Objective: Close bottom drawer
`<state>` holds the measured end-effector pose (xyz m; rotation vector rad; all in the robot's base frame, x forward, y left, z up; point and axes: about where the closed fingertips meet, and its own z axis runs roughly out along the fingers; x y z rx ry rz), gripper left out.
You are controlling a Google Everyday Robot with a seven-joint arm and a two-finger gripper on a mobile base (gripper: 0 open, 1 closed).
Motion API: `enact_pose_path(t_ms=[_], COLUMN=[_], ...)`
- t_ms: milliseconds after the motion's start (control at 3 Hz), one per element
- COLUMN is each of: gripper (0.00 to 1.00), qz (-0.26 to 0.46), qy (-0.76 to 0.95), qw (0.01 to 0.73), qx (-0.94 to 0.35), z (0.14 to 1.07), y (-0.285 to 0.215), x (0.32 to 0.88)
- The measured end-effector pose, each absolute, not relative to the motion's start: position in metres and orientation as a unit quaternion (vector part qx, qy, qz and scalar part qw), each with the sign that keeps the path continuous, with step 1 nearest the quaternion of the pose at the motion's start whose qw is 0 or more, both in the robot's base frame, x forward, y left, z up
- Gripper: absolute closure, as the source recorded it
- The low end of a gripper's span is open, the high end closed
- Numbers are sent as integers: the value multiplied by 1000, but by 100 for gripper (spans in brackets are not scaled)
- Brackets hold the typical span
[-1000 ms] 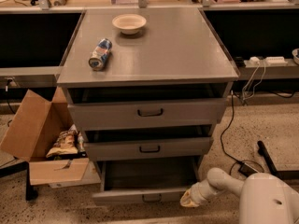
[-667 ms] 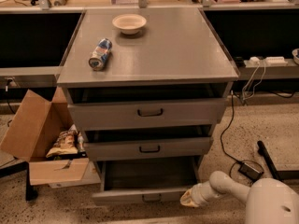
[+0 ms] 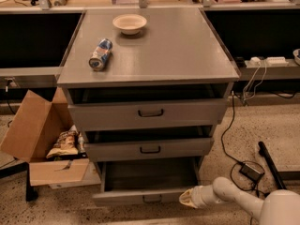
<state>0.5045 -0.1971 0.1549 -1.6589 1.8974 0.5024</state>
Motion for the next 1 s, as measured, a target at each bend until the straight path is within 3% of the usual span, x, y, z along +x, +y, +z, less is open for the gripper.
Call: enact_pose_path(t_ms=[333,1000], gripper=[82,35], qz=[188,188], qy=[708,708], qw=[282,282], qx=[-619,-619], z=[155,155], y=[-197,-197], x=[505,505])
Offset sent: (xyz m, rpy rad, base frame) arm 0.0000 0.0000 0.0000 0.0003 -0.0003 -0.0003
